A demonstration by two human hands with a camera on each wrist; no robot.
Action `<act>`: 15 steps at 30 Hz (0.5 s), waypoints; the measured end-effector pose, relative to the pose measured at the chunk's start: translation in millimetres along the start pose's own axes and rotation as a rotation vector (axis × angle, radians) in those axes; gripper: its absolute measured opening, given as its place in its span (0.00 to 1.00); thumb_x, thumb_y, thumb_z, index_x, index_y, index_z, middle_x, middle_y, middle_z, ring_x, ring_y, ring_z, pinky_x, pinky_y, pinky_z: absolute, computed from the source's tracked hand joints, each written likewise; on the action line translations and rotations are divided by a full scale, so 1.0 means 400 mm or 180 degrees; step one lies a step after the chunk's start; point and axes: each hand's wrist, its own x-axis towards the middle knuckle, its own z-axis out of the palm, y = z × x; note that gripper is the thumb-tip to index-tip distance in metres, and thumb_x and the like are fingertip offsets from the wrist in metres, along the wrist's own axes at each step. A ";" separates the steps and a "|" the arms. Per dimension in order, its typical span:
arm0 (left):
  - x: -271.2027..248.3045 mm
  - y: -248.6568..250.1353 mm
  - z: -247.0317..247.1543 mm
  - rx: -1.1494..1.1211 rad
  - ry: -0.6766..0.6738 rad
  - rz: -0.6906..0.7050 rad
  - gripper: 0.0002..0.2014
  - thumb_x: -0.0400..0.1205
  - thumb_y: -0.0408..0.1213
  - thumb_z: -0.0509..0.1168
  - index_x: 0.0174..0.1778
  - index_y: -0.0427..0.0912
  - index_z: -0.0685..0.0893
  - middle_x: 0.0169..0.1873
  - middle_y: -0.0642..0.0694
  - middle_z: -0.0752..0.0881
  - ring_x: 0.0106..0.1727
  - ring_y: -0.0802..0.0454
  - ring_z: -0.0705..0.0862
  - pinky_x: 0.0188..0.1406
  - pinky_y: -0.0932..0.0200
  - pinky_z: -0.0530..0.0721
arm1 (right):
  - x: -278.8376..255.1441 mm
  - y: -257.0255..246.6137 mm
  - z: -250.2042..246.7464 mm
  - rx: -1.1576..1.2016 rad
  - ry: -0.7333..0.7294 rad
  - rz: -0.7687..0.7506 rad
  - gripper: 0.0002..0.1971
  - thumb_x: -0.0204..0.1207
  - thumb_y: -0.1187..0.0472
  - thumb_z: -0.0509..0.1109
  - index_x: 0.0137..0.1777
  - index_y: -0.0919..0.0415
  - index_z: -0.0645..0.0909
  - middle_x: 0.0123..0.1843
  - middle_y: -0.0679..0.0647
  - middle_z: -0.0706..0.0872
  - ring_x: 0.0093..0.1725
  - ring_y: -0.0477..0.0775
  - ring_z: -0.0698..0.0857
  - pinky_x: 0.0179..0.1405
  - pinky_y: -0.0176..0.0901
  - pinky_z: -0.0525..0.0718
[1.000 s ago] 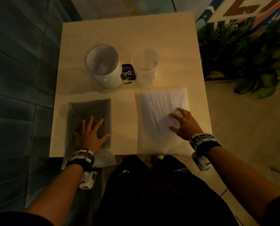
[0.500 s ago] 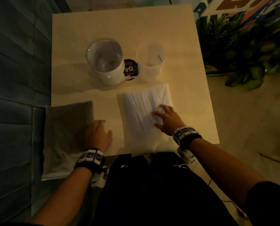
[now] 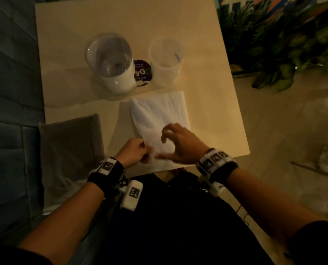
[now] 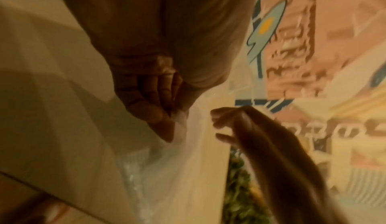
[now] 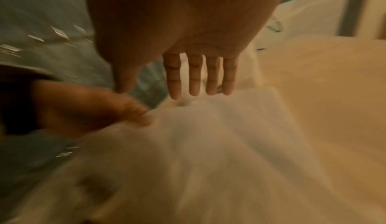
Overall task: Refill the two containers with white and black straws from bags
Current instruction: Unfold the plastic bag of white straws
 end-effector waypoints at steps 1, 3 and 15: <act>-0.015 0.026 -0.001 -0.0248 0.0021 -0.0014 0.06 0.83 0.30 0.68 0.40 0.33 0.85 0.24 0.46 0.84 0.25 0.54 0.83 0.25 0.61 0.82 | -0.025 -0.026 -0.004 -0.0030 0.0013 -0.0252 0.32 0.69 0.25 0.69 0.57 0.52 0.78 0.66 0.53 0.78 0.62 0.57 0.78 0.58 0.51 0.79; -0.037 0.067 -0.003 -0.0760 0.0018 -0.0112 0.11 0.82 0.32 0.69 0.51 0.23 0.84 0.34 0.37 0.86 0.34 0.46 0.84 0.32 0.57 0.84 | -0.065 -0.051 -0.003 -0.0322 0.0007 -0.0447 0.37 0.65 0.24 0.71 0.62 0.52 0.73 0.72 0.54 0.75 0.69 0.58 0.75 0.65 0.51 0.75; -0.144 0.175 -0.018 -0.1744 0.0439 -0.0083 0.06 0.79 0.34 0.69 0.43 0.36 0.90 0.38 0.39 0.86 0.36 0.49 0.84 0.28 0.61 0.82 | -0.188 0.140 -0.158 -0.0344 0.1274 -0.0025 0.03 0.81 0.58 0.68 0.50 0.55 0.82 0.53 0.52 0.85 0.49 0.58 0.82 0.46 0.54 0.81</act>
